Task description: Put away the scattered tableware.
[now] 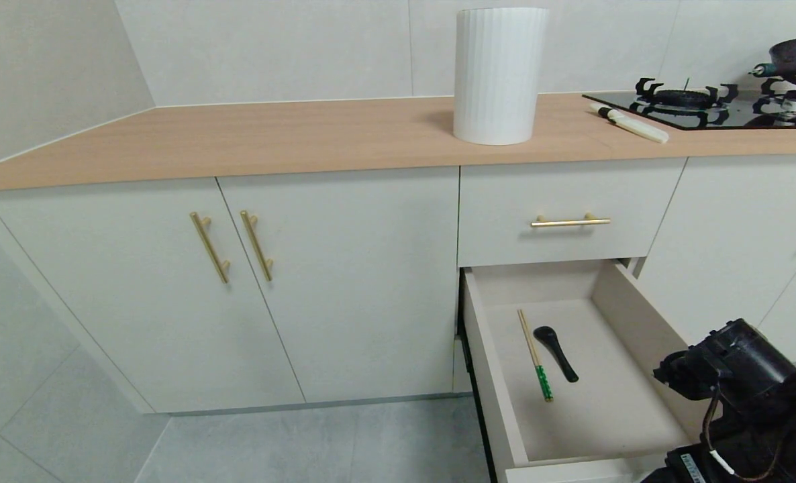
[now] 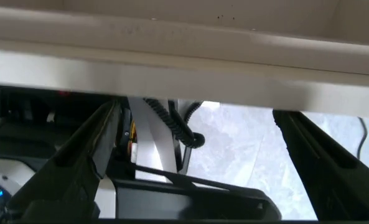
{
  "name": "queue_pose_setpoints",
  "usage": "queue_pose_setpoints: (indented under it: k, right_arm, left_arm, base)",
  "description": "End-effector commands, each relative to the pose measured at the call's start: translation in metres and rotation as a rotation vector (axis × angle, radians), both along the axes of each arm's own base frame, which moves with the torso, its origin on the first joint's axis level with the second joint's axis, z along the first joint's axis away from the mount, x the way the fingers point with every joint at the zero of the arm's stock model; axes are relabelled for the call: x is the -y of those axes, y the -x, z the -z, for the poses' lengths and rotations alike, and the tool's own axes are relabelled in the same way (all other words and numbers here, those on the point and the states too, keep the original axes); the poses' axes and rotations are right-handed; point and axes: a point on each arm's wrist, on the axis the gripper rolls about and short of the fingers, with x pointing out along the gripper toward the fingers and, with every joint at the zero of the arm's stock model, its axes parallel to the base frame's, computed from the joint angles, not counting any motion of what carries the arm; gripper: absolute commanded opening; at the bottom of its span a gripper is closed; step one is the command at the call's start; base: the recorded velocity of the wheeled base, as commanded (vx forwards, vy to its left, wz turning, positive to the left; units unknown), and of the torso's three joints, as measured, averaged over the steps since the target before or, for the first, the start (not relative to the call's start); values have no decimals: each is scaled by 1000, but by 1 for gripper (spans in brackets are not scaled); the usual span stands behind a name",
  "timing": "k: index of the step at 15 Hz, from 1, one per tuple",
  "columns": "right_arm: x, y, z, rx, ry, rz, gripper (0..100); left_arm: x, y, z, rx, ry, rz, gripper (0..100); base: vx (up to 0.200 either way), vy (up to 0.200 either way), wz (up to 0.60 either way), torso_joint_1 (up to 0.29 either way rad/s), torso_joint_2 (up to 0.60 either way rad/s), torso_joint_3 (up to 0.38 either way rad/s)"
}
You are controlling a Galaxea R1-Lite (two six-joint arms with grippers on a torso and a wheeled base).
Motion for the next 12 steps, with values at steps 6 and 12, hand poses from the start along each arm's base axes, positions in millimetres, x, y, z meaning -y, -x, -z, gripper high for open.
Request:
queue_pose_setpoints:
  k: [6,12]
  right_arm:
    - [-3,-18,10,66,-17,20,100]
    - [-5,-67,23,168,-1,29,100]
  left_arm:
    - [0,0,0,-1,0,-1,100]
    - [0,0,0,-1,0,-1,100]
  base:
    - [0,0,0,0,0,0]
    - [0,0,0,0,0,0]
